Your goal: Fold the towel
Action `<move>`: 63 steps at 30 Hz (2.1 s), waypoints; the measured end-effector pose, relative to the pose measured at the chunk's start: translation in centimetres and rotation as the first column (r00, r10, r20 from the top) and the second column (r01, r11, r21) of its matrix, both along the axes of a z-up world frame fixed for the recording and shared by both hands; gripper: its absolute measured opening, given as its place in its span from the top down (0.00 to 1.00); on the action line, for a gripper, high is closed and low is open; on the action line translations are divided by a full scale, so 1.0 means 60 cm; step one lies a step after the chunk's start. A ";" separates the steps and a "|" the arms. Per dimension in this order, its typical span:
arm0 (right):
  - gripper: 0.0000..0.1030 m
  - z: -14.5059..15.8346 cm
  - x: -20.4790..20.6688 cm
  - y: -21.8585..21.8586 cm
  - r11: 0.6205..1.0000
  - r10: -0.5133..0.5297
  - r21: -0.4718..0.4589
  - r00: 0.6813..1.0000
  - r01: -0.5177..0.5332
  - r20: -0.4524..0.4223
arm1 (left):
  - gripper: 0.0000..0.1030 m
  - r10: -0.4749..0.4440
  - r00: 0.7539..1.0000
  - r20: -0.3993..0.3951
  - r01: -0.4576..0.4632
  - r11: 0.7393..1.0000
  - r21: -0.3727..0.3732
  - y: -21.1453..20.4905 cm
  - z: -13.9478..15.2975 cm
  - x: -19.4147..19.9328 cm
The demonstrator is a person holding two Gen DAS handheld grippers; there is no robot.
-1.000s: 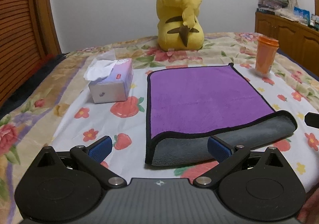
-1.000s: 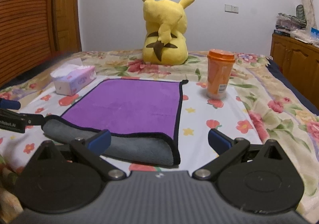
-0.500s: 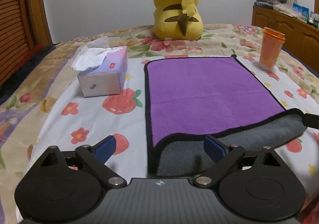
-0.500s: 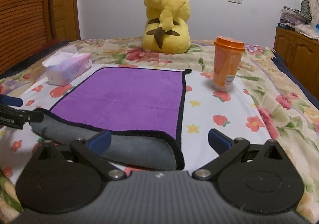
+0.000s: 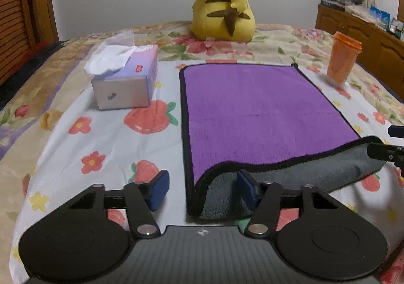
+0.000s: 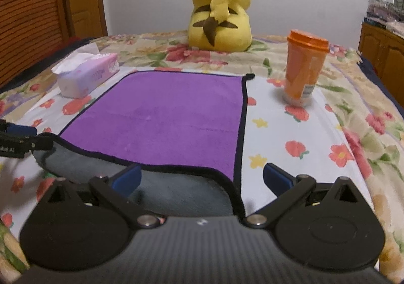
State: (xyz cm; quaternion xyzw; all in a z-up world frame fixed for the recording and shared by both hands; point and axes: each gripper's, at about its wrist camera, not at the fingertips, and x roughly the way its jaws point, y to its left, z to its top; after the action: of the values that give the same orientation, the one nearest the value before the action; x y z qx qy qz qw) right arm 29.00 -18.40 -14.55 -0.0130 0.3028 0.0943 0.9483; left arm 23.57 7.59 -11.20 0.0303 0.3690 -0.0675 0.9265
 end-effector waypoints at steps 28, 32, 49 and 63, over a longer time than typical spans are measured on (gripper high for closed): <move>0.65 -0.014 0.033 -0.030 0.997 0.075 0.034 0.974 -0.070 -0.214 | 0.91 -0.064 0.998 -0.023 0.063 0.997 -0.049 -0.006 -0.006 -0.008; 0.79 -0.011 0.032 -0.036 0.998 0.060 0.022 0.975 -0.057 -0.213 | 0.92 -0.072 0.997 -0.011 0.071 0.996 -0.050 -0.006 -0.003 -0.011; 0.97 0.003 0.021 -0.051 0.995 0.082 0.059 0.987 -0.075 -0.140 | 0.92 -0.093 0.990 0.103 0.099 0.994 -0.054 -0.010 0.033 -0.030; 0.97 0.045 0.018 -0.051 0.985 0.162 0.059 0.986 -0.160 -0.043 | 0.92 -0.104 0.983 0.148 0.114 0.991 -0.063 -0.022 0.074 -0.031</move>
State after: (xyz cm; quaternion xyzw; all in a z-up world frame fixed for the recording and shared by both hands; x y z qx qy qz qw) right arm 30.11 -21.46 -11.83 -0.0089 0.3203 0.1792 0.9302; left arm 21.70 6.25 -6.76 0.0224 0.2960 -0.1288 0.9462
